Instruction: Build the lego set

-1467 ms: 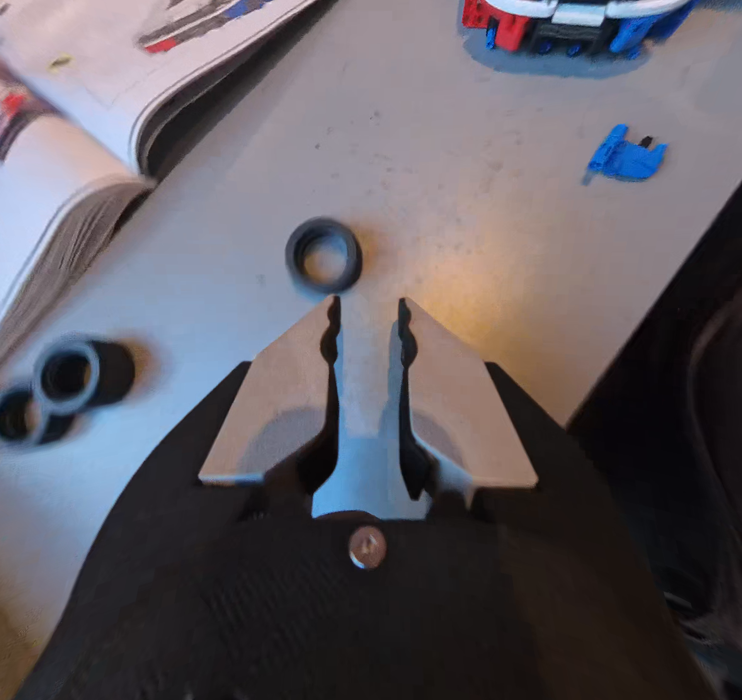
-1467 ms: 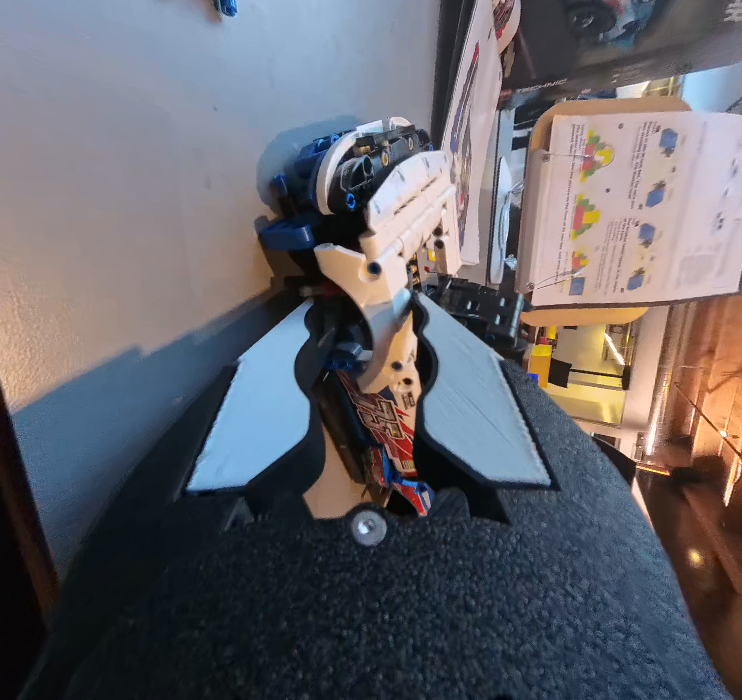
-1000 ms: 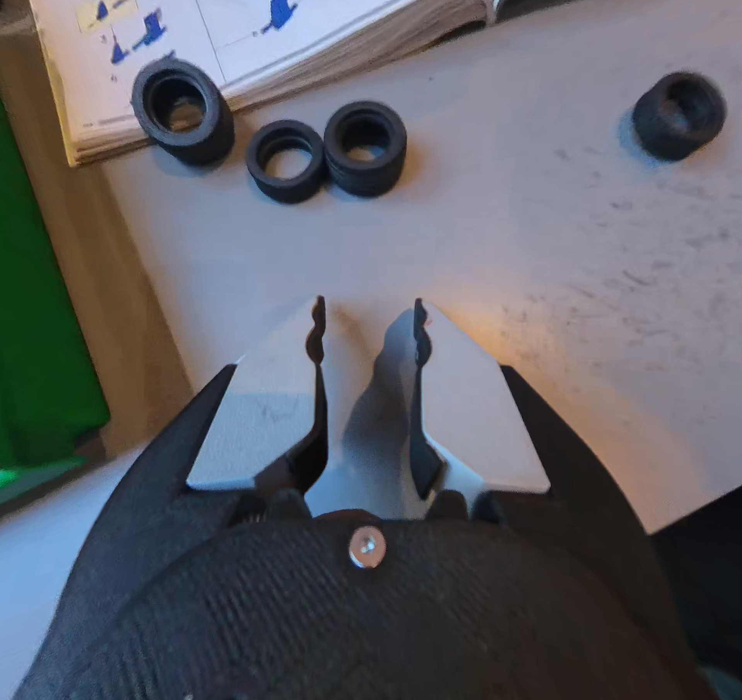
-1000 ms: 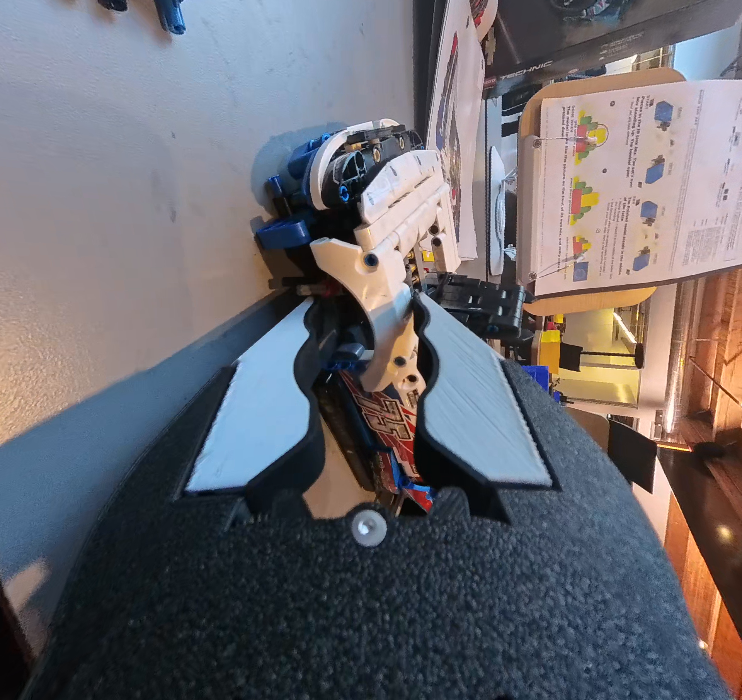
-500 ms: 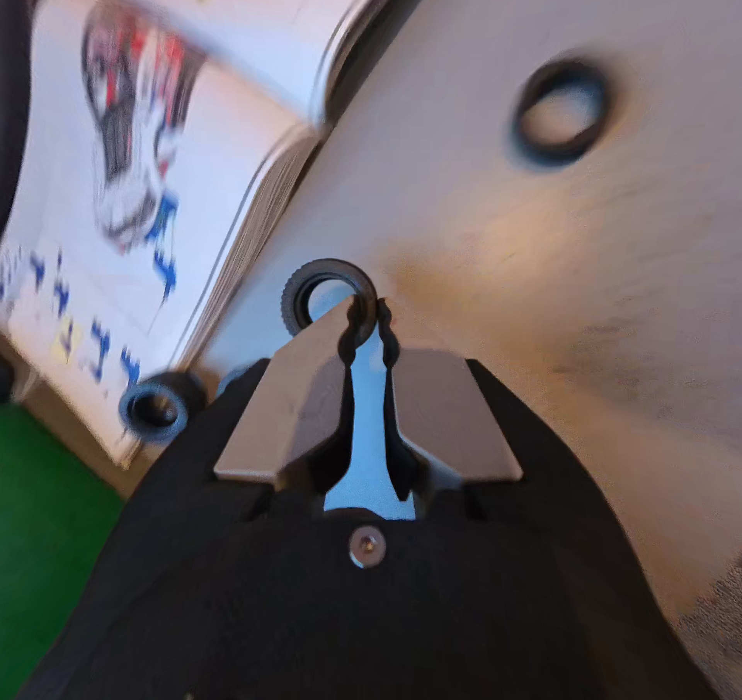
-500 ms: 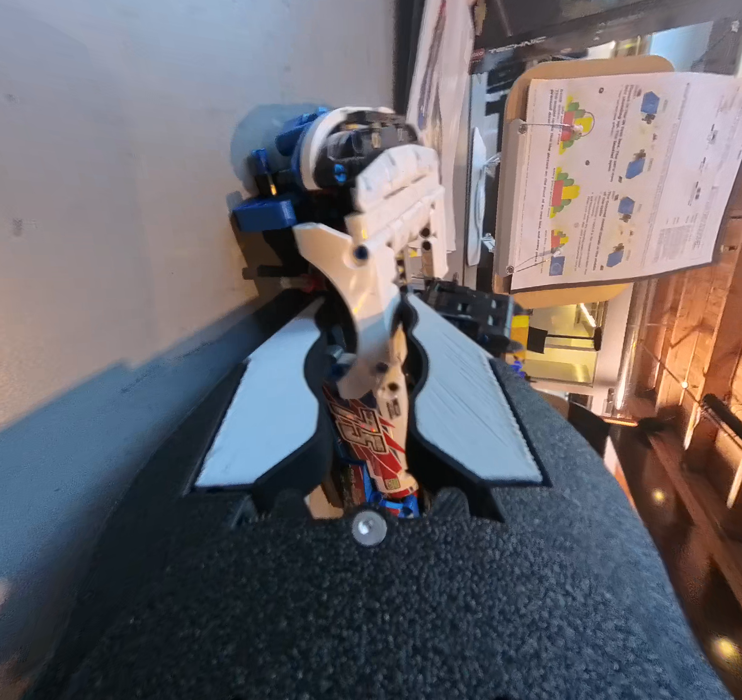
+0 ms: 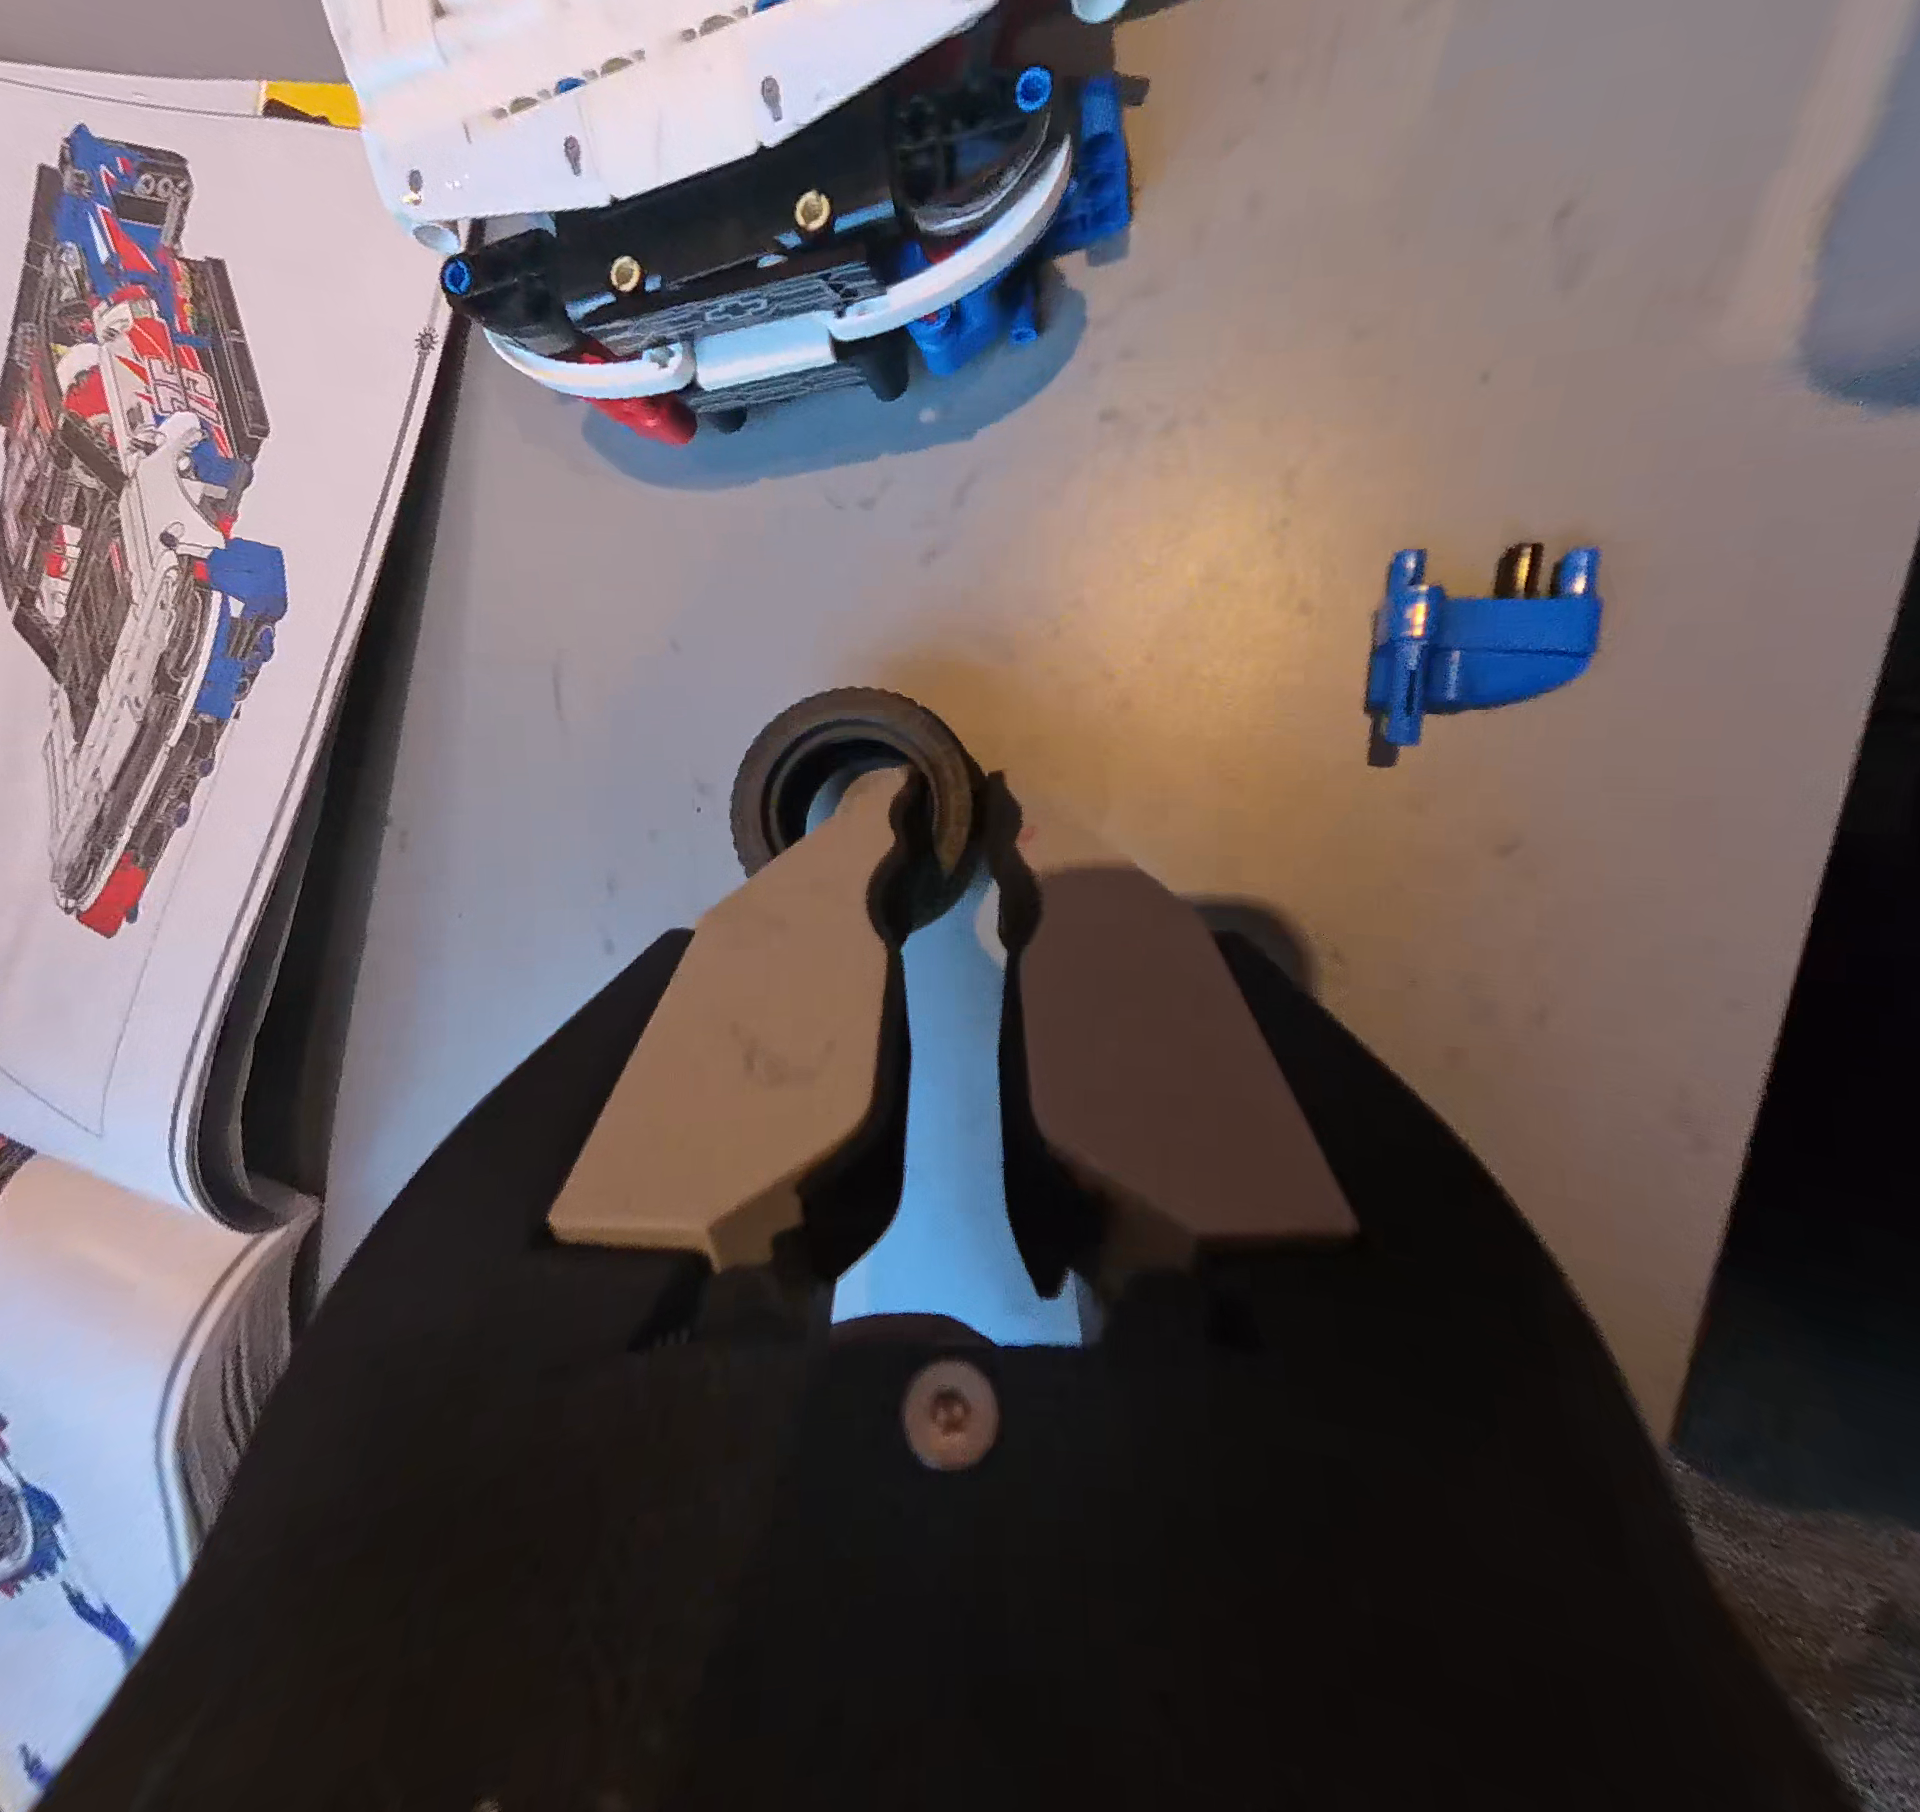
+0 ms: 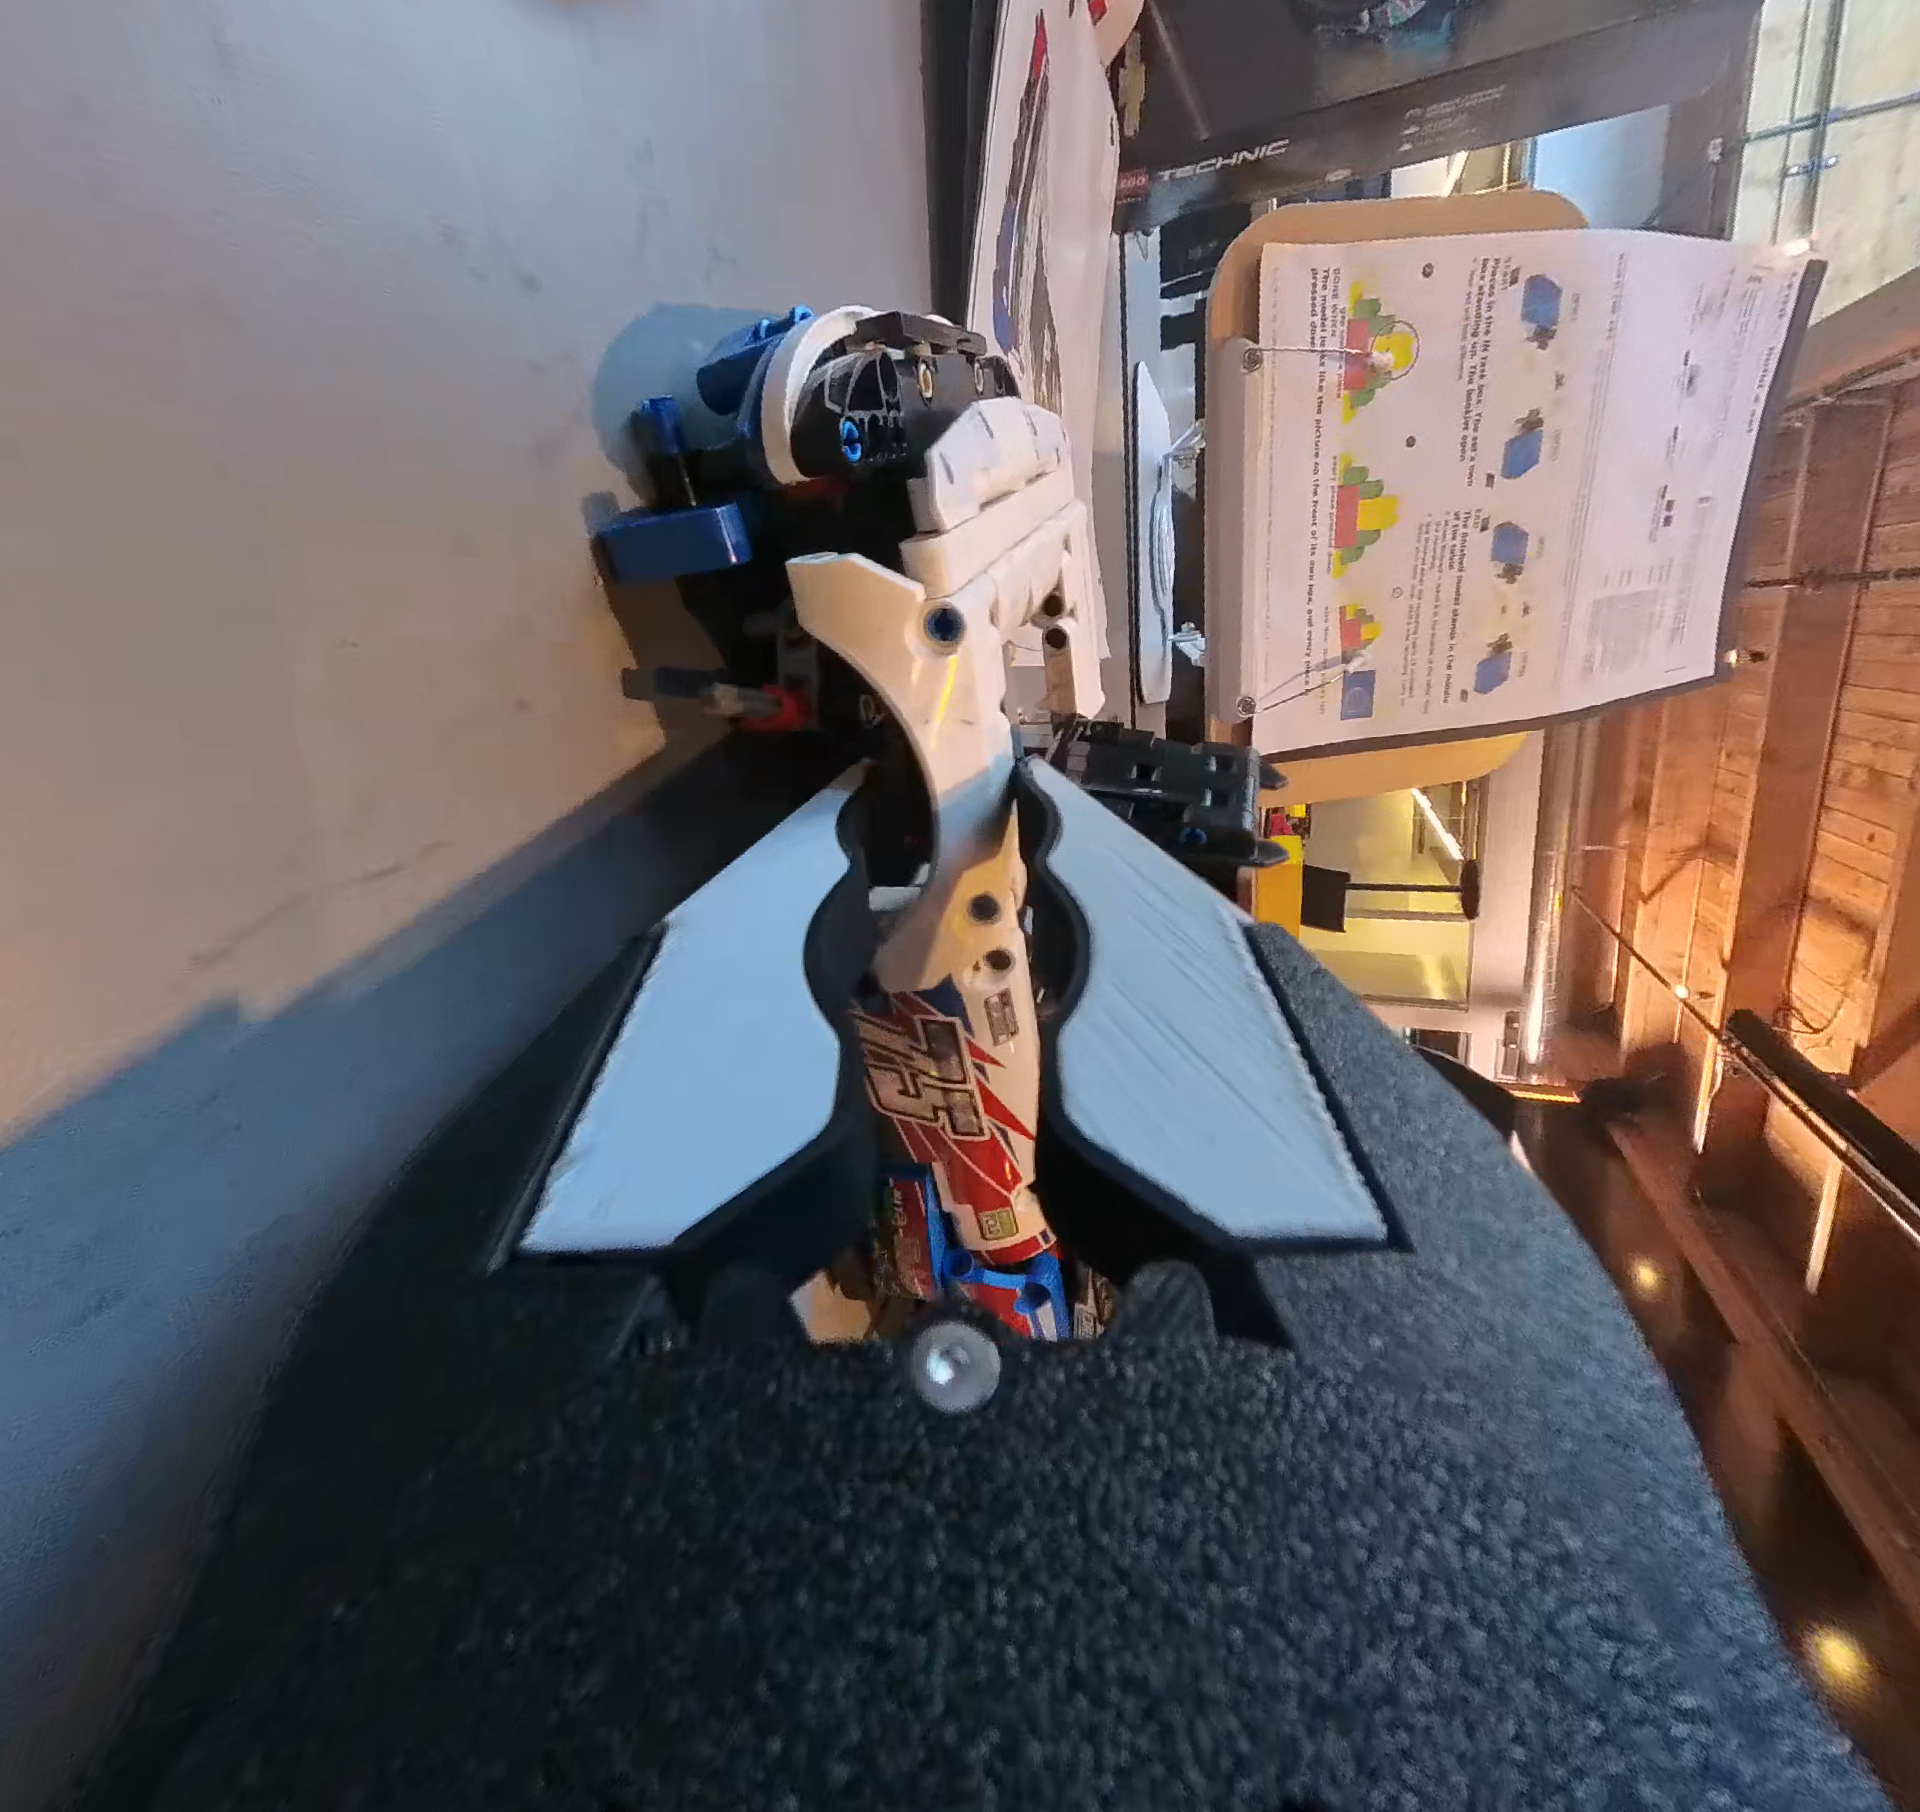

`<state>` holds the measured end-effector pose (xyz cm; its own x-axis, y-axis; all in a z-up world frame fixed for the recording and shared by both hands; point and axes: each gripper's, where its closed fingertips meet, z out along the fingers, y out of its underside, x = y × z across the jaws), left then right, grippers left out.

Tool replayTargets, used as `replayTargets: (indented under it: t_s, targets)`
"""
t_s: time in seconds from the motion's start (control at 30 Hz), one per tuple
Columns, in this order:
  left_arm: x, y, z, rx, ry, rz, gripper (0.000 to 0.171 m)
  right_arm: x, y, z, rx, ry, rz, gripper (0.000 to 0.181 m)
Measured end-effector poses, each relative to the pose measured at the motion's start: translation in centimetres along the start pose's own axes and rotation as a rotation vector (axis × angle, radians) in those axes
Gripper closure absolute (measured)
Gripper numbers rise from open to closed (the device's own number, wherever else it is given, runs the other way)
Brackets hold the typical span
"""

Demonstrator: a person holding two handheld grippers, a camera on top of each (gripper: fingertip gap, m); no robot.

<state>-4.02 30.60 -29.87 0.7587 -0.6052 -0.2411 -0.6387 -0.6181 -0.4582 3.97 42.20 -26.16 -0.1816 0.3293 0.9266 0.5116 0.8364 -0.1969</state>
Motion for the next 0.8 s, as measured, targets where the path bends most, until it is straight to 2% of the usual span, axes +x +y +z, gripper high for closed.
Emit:
replayTargets:
  t_s: [0.07, 0.13, 0.23, 0.27, 0.4, 0.5, 0.6, 0.7, 0.8]
  targets:
    - [0.0, 0.0, 0.0, 0.006, 0.023, 0.006, 0.161, -0.1, -0.3, -0.3, 0.012, -0.002, -0.002, 0.157]
    - [0.4, -0.4, -0.2, 0.023, 0.06, -0.036, 0.147, -0.2, -0.7, -1.1, 0.03, -0.013, 0.011, 0.158]
    - [0.4, -1.7, -1.2, 0.097, 0.084, -0.067, 0.146, 0.0, -0.9, -2.7, 0.061, -0.044, 0.105, 0.161]
    - [0.2, -2.4, -1.6, 0.121, 0.1, -0.098, 0.143, -0.1, -0.7, -3.1, 0.057, -0.072, 0.171, 0.162]
    - [-1.1, -4.7, -1.7, 0.118, 0.184, -0.232, 0.113, -1.0, -0.6, -5.4, 0.084, -0.269, 0.667, 0.161]
    - [-3.4, -5.9, -0.4, 0.131, 0.128, -0.229, 0.079, -0.4, 1.2, -6.0, 0.072, -0.282, 0.815, 0.146]
    - [-3.8, -6.6, 1.2, 0.119, 0.142, -0.256, 0.062, -0.3, 2.2, -6.7, 0.076, -0.319, 0.926, 0.141]
    - [-3.6, -6.0, 2.7, 0.061, 0.13, -0.204, 0.05, -0.9, 1.4, -7.4, 0.121, -0.414, 1.075, 0.142]
    - [-3.4, -5.6, 3.7, 0.032, 0.155, -0.142, 0.051, -2.2, -0.7, -7.5, 0.155, -0.577, 1.249, 0.142]
